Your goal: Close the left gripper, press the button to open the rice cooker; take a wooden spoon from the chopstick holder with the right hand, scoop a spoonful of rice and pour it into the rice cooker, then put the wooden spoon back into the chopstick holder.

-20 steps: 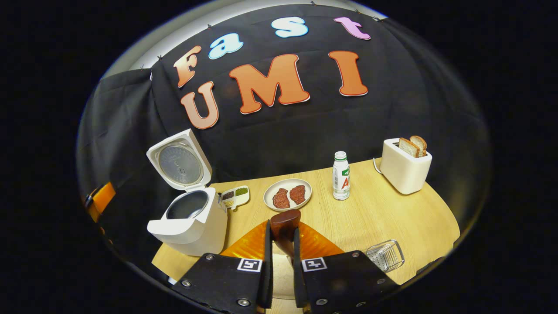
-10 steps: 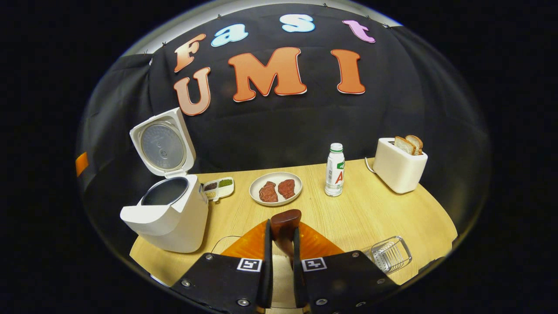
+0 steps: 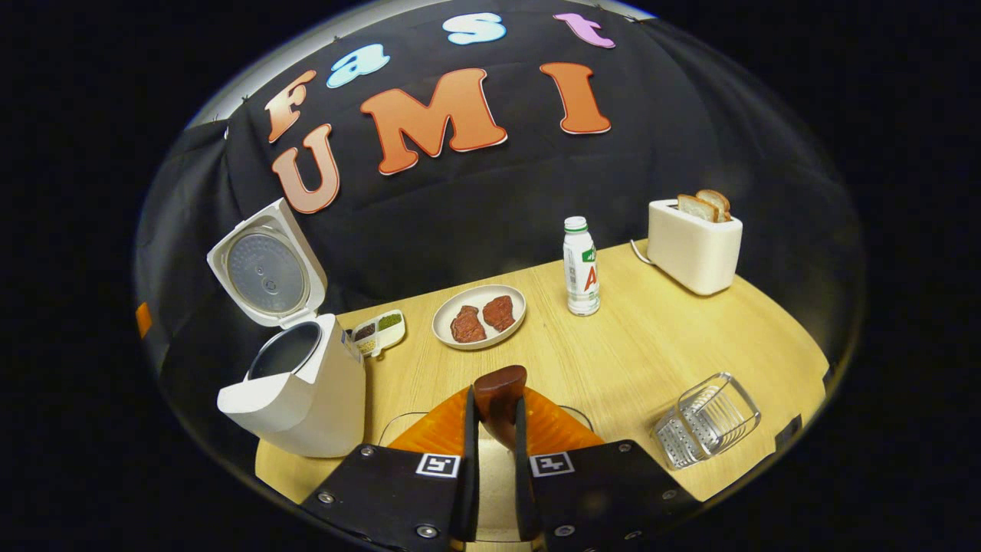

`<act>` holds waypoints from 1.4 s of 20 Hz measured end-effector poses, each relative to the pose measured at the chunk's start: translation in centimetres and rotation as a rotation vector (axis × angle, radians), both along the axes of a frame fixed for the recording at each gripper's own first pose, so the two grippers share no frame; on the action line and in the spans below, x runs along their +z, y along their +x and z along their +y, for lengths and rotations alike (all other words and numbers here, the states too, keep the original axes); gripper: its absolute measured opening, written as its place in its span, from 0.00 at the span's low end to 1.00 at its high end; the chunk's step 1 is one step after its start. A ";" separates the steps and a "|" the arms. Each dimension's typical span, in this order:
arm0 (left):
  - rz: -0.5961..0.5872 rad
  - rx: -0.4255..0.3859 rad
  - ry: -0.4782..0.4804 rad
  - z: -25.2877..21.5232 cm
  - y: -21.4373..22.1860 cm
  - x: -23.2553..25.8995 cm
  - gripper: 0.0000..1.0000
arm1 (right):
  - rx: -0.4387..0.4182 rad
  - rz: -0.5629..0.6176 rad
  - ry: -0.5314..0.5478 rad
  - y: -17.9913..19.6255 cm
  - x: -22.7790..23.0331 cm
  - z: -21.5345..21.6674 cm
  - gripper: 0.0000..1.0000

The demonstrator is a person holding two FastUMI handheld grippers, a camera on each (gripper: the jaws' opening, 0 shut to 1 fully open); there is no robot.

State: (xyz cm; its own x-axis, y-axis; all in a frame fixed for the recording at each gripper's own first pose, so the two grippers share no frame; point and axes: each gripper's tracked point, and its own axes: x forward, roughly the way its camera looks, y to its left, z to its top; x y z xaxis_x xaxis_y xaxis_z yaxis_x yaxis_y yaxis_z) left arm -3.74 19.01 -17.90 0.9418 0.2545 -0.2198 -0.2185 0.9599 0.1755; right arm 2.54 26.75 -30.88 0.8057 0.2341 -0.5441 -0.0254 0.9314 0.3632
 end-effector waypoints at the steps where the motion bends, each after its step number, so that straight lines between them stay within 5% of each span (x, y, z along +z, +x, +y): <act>1: 0.002 -0.001 0.000 0.0 0.1 0.0 0.97 | 0.003 0.011 0.019 -0.1 -0.1 0.4 0.19; 9: 0.008 0.008 0.002 0.5 0.0 -0.6 0.97 | -0.008 0.140 0.192 -1.4 0.2 3.4 0.19; 28: 0.006 0.072 -0.008 1.8 -1.4 -0.6 0.97 | -0.103 0.294 0.439 -1.8 -0.2 2.4 0.19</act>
State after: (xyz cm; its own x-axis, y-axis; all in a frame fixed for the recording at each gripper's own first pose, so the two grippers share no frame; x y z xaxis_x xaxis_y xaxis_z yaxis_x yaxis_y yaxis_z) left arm -5.16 20.85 -18.51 0.9197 0.3199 -0.2278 -0.2861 0.9431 0.1693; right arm 0.75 29.15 -31.10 0.6648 0.4182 -0.6190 0.2192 0.6829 0.6968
